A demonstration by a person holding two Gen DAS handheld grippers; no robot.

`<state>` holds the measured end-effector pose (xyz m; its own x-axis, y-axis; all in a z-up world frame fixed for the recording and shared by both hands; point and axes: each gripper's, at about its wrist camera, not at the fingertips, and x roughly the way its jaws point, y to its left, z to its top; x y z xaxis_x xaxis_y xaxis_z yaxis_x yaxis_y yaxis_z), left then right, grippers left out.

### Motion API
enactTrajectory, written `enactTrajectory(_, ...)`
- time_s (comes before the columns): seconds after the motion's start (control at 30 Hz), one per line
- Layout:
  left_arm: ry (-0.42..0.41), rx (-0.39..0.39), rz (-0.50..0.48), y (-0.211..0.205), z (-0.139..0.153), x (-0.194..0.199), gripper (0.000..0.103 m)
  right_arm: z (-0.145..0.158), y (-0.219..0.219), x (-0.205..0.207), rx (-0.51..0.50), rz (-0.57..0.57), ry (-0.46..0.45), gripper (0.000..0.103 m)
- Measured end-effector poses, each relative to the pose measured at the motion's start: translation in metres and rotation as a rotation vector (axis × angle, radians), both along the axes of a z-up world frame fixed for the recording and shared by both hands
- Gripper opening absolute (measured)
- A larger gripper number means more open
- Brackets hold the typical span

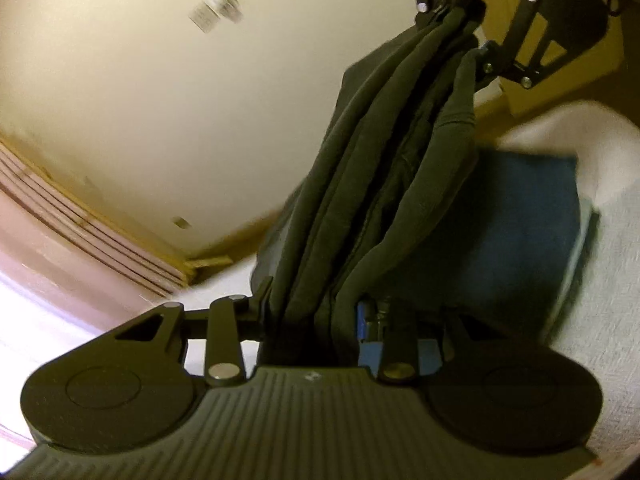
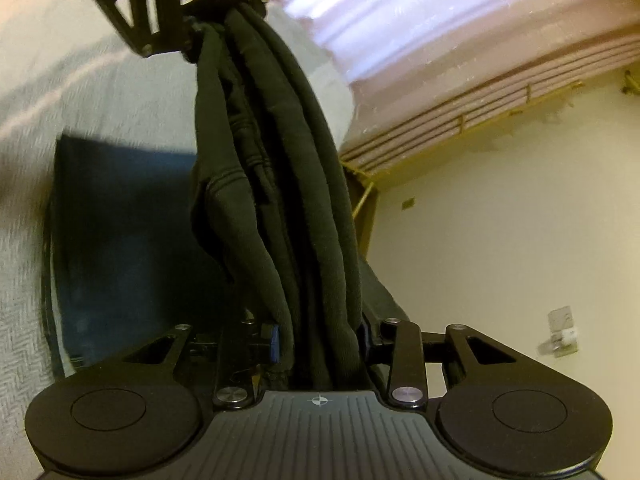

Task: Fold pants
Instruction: 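Carry the folded pants with both grippers onto the stack of folded clothes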

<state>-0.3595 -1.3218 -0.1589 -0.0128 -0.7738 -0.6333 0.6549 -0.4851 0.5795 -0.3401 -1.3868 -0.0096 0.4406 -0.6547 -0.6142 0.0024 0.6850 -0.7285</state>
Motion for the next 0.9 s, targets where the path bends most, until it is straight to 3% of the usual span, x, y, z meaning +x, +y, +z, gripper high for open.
enactTrajectory(0.1, -0.045, 0.089, -0.041, 0.011, -0.065, -0.006, 0.035, -0.059, 0.007, -0.005, 0.066, 0.003, 0.058, 0.035)
enactTrajectory(0.2, -0.082, 0.071, -0.063, 0.026, -0.099, -0.01, 0.035, -0.091, 0.028, -0.018, 0.002, 0.031, 0.067, 0.039)
enactTrajectory(0.4, -0.117, 0.035, -0.087, 0.032, -0.097, -0.008, 0.034, -0.078, 0.04, -0.022, -0.002, 0.0, 0.046, 0.038)
enactTrajectory(0.5, -0.119, 0.0, -0.055, 0.036, -0.094, -0.001, 0.034, -0.062, 0.045, -0.022, -0.001, -0.016, -0.008, 0.037)
enactTrajectory(0.7, -0.151, 0.044, -0.047, 0.043, -0.128, -0.006, 0.034, -0.089, 0.057, -0.037, -0.079, 0.047, 0.046, 0.041)
enactTrajectory(0.9, -0.115, 0.09, -0.028, 0.036, -0.118, -0.001, 0.044, -0.064, 0.061, -0.062, -0.07, 0.064, 0.054, 0.052)
